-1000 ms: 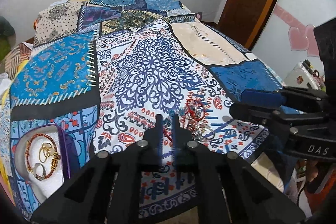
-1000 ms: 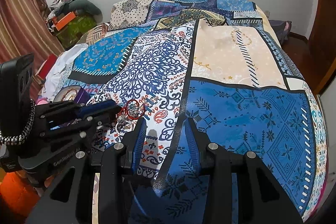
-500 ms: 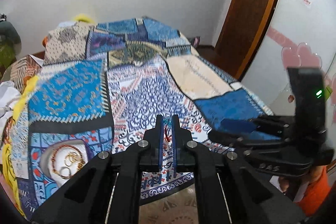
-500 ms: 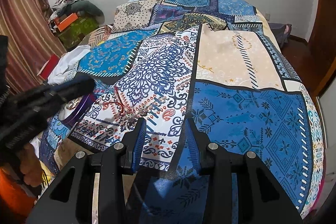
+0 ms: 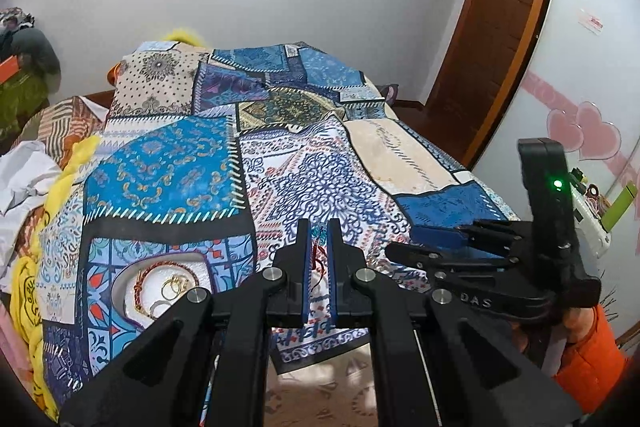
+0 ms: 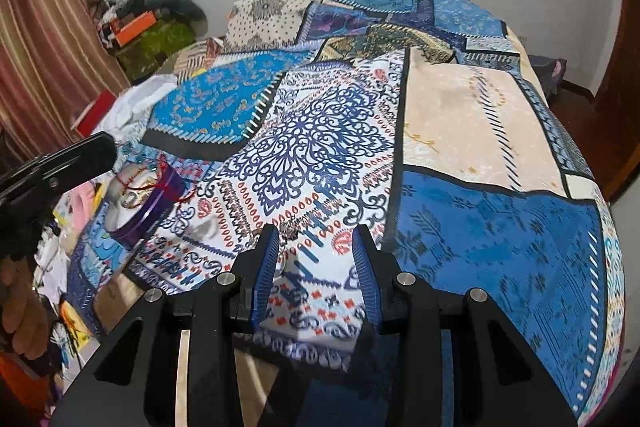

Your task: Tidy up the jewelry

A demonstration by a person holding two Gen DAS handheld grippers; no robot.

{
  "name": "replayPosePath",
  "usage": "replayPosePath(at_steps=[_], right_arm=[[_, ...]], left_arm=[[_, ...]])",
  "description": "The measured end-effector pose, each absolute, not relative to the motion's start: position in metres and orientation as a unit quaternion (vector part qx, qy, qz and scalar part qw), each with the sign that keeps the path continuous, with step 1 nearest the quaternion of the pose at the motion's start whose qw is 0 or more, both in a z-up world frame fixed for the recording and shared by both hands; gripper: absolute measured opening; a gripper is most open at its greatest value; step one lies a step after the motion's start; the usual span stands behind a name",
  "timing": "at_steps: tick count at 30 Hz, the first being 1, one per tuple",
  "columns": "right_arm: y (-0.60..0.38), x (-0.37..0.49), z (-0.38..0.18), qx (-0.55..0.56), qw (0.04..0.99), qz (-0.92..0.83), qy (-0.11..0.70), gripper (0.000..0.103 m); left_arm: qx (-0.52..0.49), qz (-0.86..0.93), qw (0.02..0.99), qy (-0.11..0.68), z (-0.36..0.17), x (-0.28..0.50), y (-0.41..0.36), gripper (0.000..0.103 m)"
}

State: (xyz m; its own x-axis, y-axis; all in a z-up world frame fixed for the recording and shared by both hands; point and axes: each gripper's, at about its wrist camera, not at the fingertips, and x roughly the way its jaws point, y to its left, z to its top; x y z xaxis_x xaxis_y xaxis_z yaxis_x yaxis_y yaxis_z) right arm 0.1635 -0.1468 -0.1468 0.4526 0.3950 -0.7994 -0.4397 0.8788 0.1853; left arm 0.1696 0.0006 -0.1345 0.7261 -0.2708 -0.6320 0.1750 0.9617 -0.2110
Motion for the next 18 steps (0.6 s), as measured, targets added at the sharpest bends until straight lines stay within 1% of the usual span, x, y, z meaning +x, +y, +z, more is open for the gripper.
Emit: replayPosePath(at_steps=[2,4,6,7,8,9,18], right_arm=[[-0.142,0.166,-0.15,-0.027,0.848,0.252,0.466,0.034],[-0.138,0.167,-0.152,-0.031,0.846,0.256,0.467,0.03],[-0.135,0.169,-0.155,-0.039,0.845,0.255,0.469,0.022],[-0.134,0.169,-0.156,-0.043,0.845,0.255,0.468,0.019],[-0.132,0.168,-0.157,-0.049,0.845,0.255,0.468,0.013],[-0.131,0.168,-0.157,-0.052,0.844,0.258,0.467,0.011],[-0.142,0.162,-0.145,-0.03,0.849,0.265,0.456,0.01]], left_arm=[[-0.07,-0.12,0.926,0.352,-0.137,0.17,0.002,0.005],[-0.072,-0.119,0.925,0.354,-0.141,0.17,0.004,0.005],[-0.074,-0.12,0.923,0.358,-0.145,0.172,0.004,0.005],[-0.075,-0.12,0.922,0.36,-0.146,0.172,0.005,0.005],[-0.076,-0.121,0.922,0.361,-0.148,0.173,0.005,0.005],[-0.078,-0.121,0.921,0.363,-0.149,0.173,0.005,0.005],[-0.078,-0.123,0.92,0.363,-0.149,0.172,0.003,0.005]])
